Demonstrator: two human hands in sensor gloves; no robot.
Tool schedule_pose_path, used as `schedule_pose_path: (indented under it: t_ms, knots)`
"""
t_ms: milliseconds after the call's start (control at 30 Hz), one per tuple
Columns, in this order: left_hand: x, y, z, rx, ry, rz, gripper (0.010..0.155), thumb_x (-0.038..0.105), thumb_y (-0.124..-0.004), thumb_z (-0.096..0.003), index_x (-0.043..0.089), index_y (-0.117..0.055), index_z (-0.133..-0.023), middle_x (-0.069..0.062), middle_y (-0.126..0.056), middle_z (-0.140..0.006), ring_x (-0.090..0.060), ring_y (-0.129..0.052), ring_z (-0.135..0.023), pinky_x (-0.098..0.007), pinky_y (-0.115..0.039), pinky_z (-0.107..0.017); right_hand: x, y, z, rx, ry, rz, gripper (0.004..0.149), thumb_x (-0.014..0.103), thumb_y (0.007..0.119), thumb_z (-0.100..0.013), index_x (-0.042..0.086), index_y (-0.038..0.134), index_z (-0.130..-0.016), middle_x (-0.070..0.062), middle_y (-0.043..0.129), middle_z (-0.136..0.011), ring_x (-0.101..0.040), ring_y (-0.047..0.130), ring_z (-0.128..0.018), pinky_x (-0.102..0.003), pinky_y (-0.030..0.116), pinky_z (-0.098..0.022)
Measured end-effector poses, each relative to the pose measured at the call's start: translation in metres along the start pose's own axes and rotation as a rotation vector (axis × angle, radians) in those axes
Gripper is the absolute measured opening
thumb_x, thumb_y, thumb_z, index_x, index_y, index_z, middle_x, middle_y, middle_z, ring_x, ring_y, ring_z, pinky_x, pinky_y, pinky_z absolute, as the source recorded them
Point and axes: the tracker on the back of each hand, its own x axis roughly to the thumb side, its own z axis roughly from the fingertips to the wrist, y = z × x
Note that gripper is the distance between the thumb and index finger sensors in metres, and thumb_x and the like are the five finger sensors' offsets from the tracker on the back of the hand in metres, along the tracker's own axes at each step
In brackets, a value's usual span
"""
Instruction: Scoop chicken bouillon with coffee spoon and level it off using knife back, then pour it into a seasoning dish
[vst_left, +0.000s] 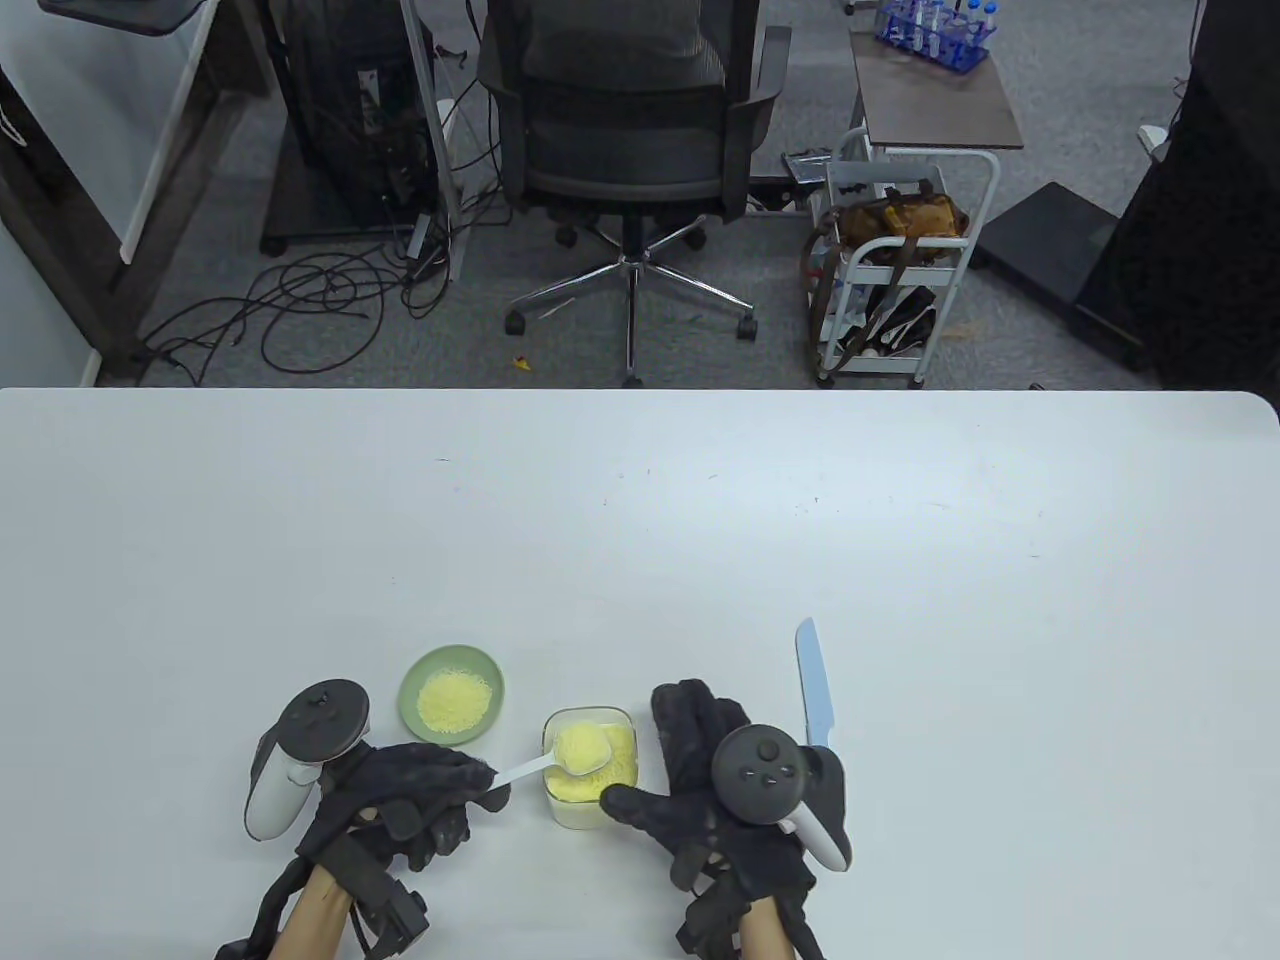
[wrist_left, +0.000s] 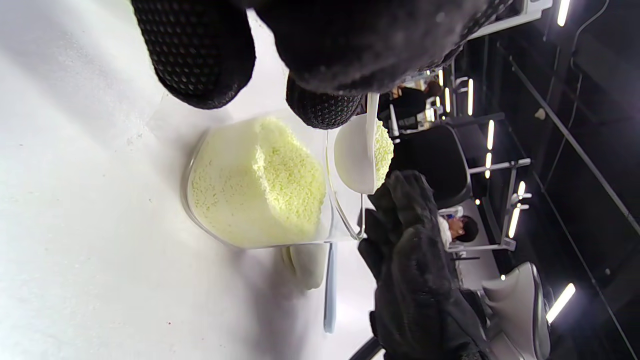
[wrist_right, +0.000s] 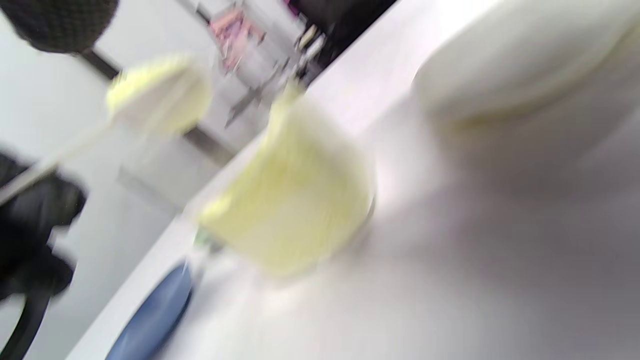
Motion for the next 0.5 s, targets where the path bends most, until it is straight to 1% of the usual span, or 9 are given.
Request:
schedule_pose_path:
  t_ms: [33, 67, 100, 167, 200, 233, 267, 333, 500]
  knots:
    - [0.0, 0.0, 0.0, -0.002, -0.002, 0.002, 0.045, 0.036, -0.077, -0.0456, -0.003, -0.092, -0.064, 0.0, -0.096, -0.015, 0.001, -0.084, 0.01, -0.033, -0.083, -0.038, -0.003, -0.01, 0.005, -0.09, 0.037, 0.022, 0.088, 0.056, 0.077, -0.046, 0.019, 0.024, -0.106, -0.021, 0.016, -0.115, -0.054, 0.013, -0.1, -0.069, 0.007, -0.069]
    - [0.0, -0.001, 0.0, -0.005, -0.002, 0.004, 0.045, 0.036, -0.077, -0.0455, -0.003, -0.092, -0.064, 0.0, -0.096, -0.015, 0.001, -0.084, 0.01, -0.033, -0.083, -0.038, -0.009, -0.024, 0.014, -0.245, 0.104, 0.065, 0.082, 0.052, 0.077, -0.047, 0.016, 0.031, -0.105, -0.023, 0.03, -0.112, -0.052, 0.029, -0.097, -0.069, 0.011, -0.07]
    - [0.0, -0.001, 0.0, -0.009, -0.003, 0.002, 0.045, 0.036, -0.077, -0.0455, -0.004, -0.092, -0.064, 0.0, -0.096, -0.015, 0.001, -0.084, 0.01, -0.033, -0.083, -0.037, -0.014, -0.033, 0.02, -0.355, 0.165, 0.096, 0.077, 0.048, 0.078, -0.048, 0.013, 0.038, -0.104, -0.024, 0.041, -0.109, -0.051, 0.04, -0.093, -0.069, 0.018, -0.07]
    - [0.0, -0.001, 0.0, -0.01, -0.003, -0.002, 0.046, 0.036, -0.077, -0.0456, -0.003, -0.092, -0.064, 0.0, -0.096, -0.015, 0.001, -0.084, 0.01, -0.033, -0.083, -0.038, -0.023, -0.047, 0.029, -0.493, 0.263, 0.174, 0.067, 0.04, 0.08, -0.048, 0.01, 0.052, -0.1, -0.026, 0.059, -0.099, -0.047, 0.057, -0.082, -0.068, 0.028, -0.069]
    - [0.0, -0.001, 0.0, -0.009, -0.003, -0.002, 0.046, 0.036, -0.077, -0.0454, -0.004, -0.092, -0.064, 0.0, -0.096, -0.015, 0.001, -0.084, 0.01, -0.033, -0.083, -0.038, -0.027, -0.051, 0.031, -0.523, 0.303, 0.221, 0.063, 0.037, 0.082, -0.047, 0.008, 0.059, -0.098, -0.026, 0.068, -0.093, -0.046, 0.066, -0.075, -0.068, 0.035, -0.067]
    - [0.001, 0.0, 0.0, -0.009, -0.005, 0.001, 0.045, 0.036, -0.077, -0.0457, -0.003, -0.091, -0.064, 0.0, -0.096, -0.015, 0.001, -0.084, 0.01, -0.033, -0.083, -0.038, -0.034, -0.056, 0.033, -0.516, 0.376, 0.311, 0.06, 0.036, 0.083, -0.046, 0.007, 0.064, -0.095, -0.026, 0.074, -0.088, -0.045, 0.071, -0.07, -0.068, 0.039, -0.065]
    - [0.001, 0.0, 0.001, -0.008, -0.008, 0.005, 0.045, 0.036, -0.077, -0.0456, -0.003, -0.091, -0.064, 0.0, -0.096, -0.015, 0.001, -0.084, 0.01, -0.033, -0.083, -0.038, -0.042, -0.058, 0.033, -0.461, 0.465, 0.381, 0.06, 0.036, 0.082, -0.046, 0.007, 0.063, -0.096, -0.025, 0.074, -0.088, -0.043, 0.071, -0.068, -0.068, 0.04, -0.065]
    - [0.001, 0.0, 0.001, -0.008, -0.012, 0.008, 0.045, 0.035, -0.077, -0.0456, -0.003, -0.091, -0.064, 0.0, -0.096, -0.015, 0.001, -0.084, 0.01, -0.033, -0.083, -0.038, -0.053, -0.057, 0.031, -0.356, 0.553, 0.418, 0.06, 0.036, 0.082, -0.047, 0.008, 0.062, -0.096, -0.024, 0.073, -0.087, -0.041, 0.07, -0.066, -0.066, 0.038, -0.065]
    - [0.0, 0.0, 0.002, -0.005, -0.024, 0.005, 0.046, 0.036, -0.077, -0.0456, -0.004, -0.091, -0.064, 0.0, -0.096, -0.015, 0.001, -0.084, 0.01, -0.033, -0.083, -0.038, -0.077, -0.043, 0.015, -0.223, 0.645, 0.458, 0.058, 0.038, 0.08, -0.047, 0.007, 0.064, -0.093, -0.023, 0.075, -0.083, -0.038, 0.072, -0.059, -0.065, 0.04, -0.064]
